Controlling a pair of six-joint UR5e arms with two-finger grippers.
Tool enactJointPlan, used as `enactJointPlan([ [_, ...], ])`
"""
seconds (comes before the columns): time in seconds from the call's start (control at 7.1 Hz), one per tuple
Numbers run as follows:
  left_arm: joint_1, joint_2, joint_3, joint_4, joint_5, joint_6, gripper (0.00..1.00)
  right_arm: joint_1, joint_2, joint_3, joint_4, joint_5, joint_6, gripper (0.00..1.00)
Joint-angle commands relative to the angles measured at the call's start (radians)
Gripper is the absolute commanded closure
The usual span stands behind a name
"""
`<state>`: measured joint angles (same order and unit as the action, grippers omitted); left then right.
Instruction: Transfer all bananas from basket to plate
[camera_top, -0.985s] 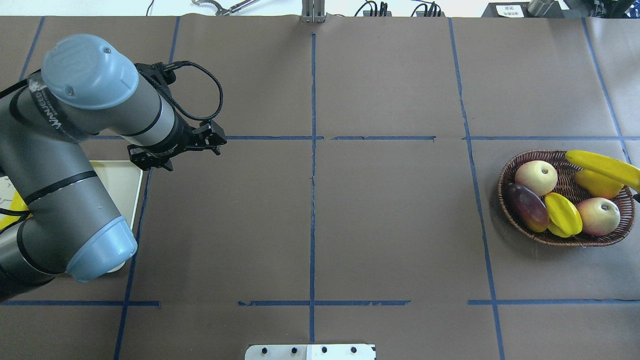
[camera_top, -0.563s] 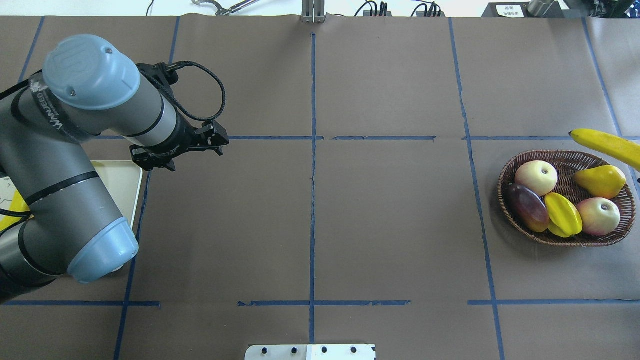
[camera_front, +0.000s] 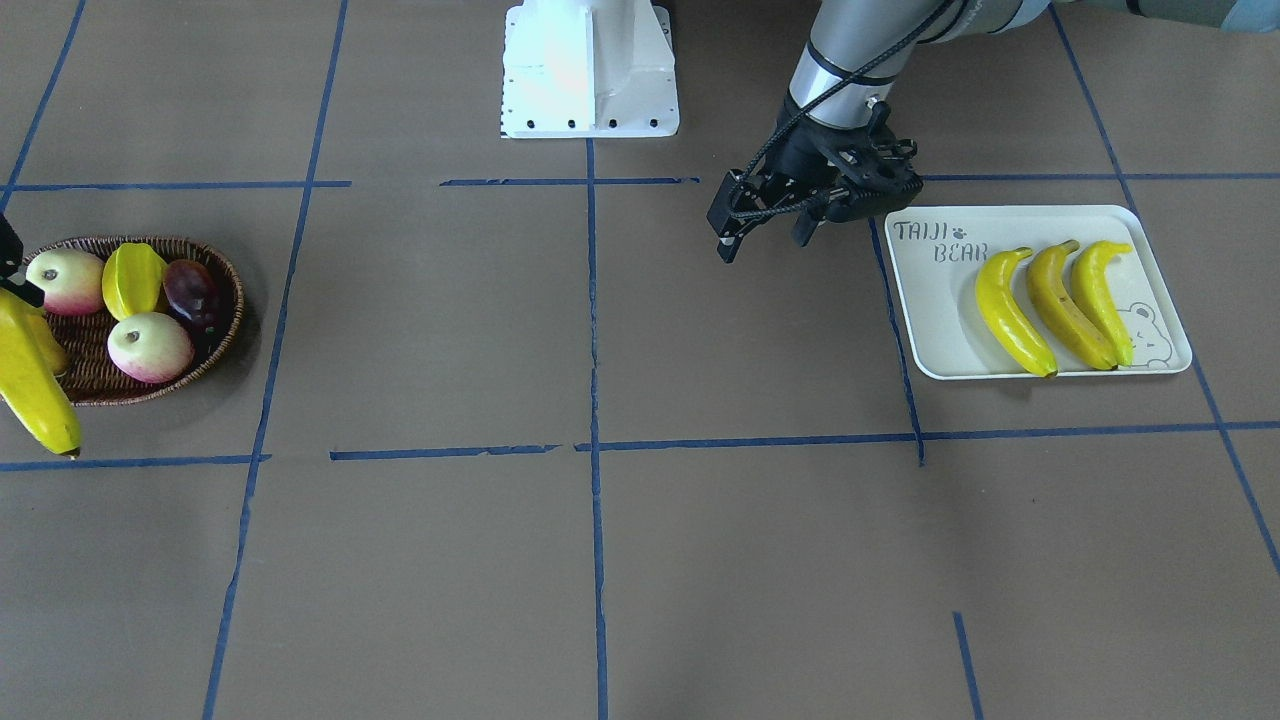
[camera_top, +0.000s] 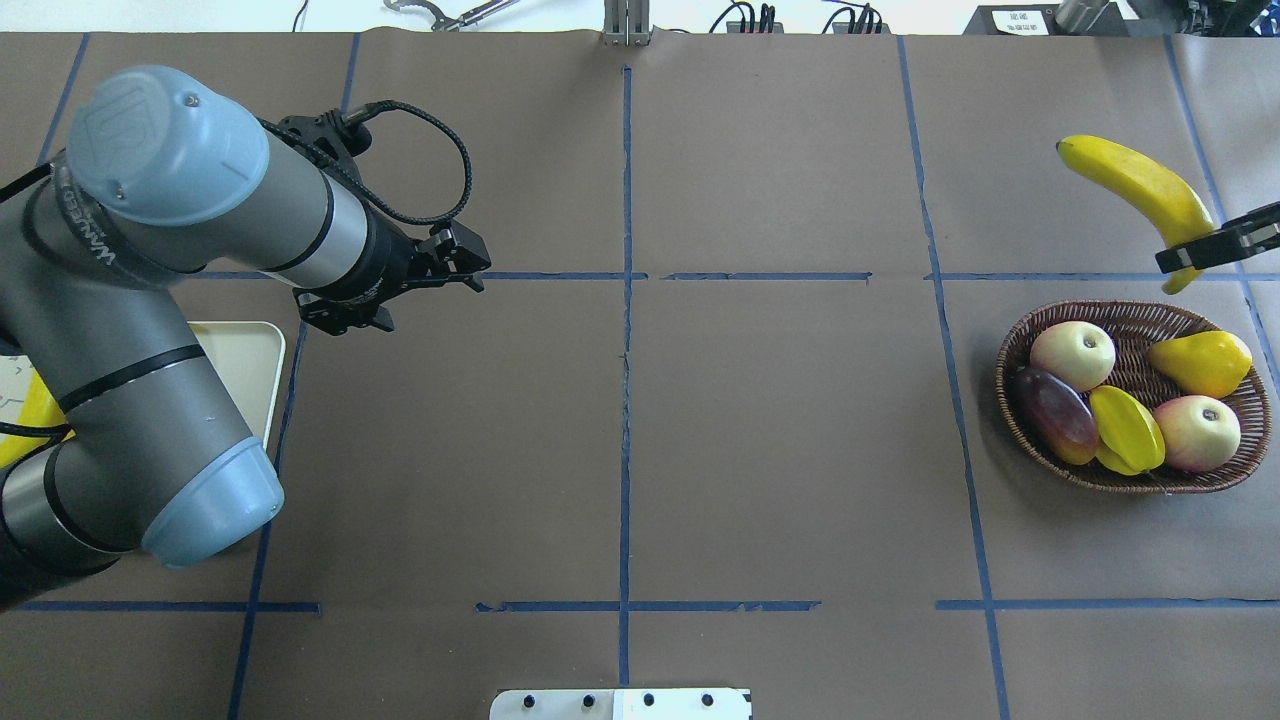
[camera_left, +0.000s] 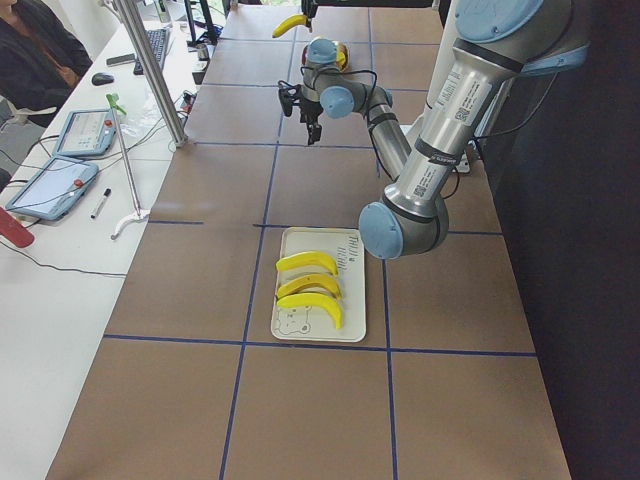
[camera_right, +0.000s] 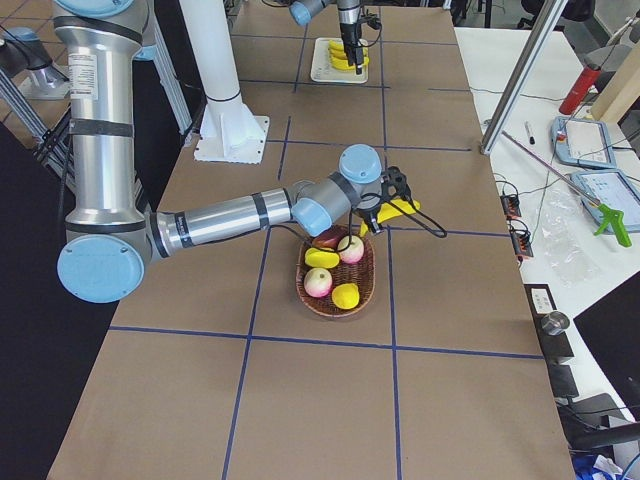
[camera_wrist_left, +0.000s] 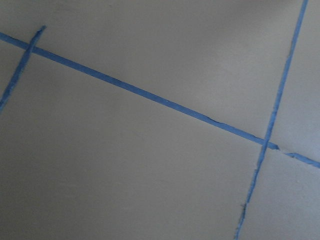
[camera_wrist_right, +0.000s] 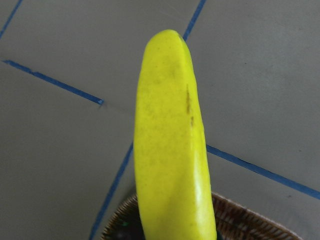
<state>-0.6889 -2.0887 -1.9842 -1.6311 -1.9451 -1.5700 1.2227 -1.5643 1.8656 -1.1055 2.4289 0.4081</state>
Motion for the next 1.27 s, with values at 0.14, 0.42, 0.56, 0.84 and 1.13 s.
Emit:
enactJointPlan([
  [0.14, 0.014, -0.001, 0.056, -0.368, 0.002, -0.279, 0.0, -0.197, 0.122, 0.11, 0.001, -0.089, 0.417, 1.0],
  [0.42, 0.015, -0.005, 0.097, -0.58, 0.006, -0.379, 0.0, -0.305, 0.136, 0.176, -0.004, -0.129, 0.546, 1.0],
  [0.56, 0.017, -0.019, 0.134, -0.71, 0.049, -0.48, 0.0, -0.349, 0.144, 0.191, -0.005, -0.151, 0.578, 1.0],
  [0.84, 0.084, -0.046, 0.162, -0.791, 0.133, -0.53, 0.0, -0.467, 0.239, 0.19, -0.022, -0.206, 0.62, 1.0],
  [1.13, 0.114, -0.082, 0.177, -0.791, 0.178, -0.547, 0.0, -0.485, 0.369, 0.195, -0.135, -0.208, 0.662, 1.0],
])
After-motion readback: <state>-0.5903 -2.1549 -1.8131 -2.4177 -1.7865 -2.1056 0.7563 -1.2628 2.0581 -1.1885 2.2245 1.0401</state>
